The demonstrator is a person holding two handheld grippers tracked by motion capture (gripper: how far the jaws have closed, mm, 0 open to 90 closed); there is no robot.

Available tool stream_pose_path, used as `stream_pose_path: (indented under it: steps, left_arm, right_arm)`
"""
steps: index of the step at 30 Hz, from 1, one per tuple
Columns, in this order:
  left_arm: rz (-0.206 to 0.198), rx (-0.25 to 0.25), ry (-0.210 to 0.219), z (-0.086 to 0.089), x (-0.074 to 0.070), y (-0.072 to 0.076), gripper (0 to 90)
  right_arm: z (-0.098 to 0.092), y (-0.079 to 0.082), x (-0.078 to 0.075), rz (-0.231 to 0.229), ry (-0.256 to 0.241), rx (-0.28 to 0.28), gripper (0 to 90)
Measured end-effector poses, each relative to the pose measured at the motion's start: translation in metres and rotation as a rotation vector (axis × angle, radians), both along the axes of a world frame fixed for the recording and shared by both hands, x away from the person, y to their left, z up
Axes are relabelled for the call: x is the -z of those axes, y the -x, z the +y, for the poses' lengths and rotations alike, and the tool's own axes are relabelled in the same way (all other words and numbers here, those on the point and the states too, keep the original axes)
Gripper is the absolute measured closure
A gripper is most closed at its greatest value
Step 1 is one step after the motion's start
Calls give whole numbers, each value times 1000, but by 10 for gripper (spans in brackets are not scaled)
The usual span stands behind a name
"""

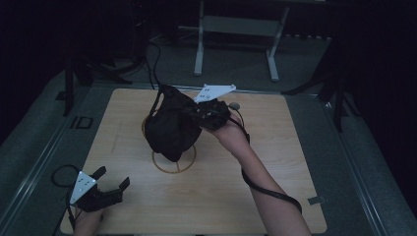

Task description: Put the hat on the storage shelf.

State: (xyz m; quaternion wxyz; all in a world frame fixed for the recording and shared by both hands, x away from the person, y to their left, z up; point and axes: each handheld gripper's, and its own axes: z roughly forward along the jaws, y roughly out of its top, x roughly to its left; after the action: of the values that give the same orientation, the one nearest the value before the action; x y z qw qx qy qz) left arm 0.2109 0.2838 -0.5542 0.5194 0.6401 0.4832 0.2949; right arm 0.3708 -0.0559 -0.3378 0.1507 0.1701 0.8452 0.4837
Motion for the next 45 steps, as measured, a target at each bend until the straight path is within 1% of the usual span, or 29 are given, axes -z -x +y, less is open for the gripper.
stream_pose_path:
  steps: [1,2,9,11,12,15,16,20,25,27,30,33,37,39,41,42,43,44,45]
  left_arm:
    - [-1,1,-1,0,0,0,24]
    - [-2,1,0,0,0,0,24]
    - [1,5,-2,0,1,1,24]
    - [2,6,-11,-1,1,1,24]
    - [1,9,-9,-1,1,1,24]
    - [0,12,-4,-2,1,1,24]
    - [0,13,-1,-2,1,1,24]
    - [2,11,1,-1,2,0,24]
    - [2,7,0,-2,2,0,24]
    - [3,7,3,-2,2,0,24]
    - [4,8,5,-2,2,0,24]
    - [5,9,3,-3,3,0,24]
    - [5,12,0,-4,3,0,24]
    - [7,16,-3,-5,3,0,24]
    - [7,14,-4,-5,3,0,24]
    - [7,15,-5,-5,3,-1,24]
    - [7,15,-5,-5,4,-1,24]
    - [7,16,-5,-5,4,-1,24]
    - [6,16,-4,-5,4,-1,24]
  right_arm:
    - [2,0,2,8,5,-2,881]
    - [3,0,4,3,12,-3,881]
    - [9,-1,12,16,12,-5,870]
    - [9,-2,14,20,9,-5,858]
    - [9,-2,15,24,9,-2,848]
    - [8,-2,19,30,9,-9,780]
    - [8,-3,19,39,11,-11,754]
    - [5,-5,18,65,-2,-17,697]
    - [0,-4,12,61,-12,-5,600]
    - [-2,-3,10,54,-17,-2,543]
    - [-6,-1,8,49,-17,0,491]
    - [-9,0,9,38,-19,3,419]
    - [-14,1,11,36,-17,8,352]
    - [-16,1,12,40,-7,7,313]
    - [-19,1,14,47,-17,10,278]
    - [-20,1,14,63,-25,6,244]
    - [-22,0,15,74,-34,2,187]
    - [-23,0,15,76,-31,-2,154]
    - [-25,0,16,75,-33,0,152]
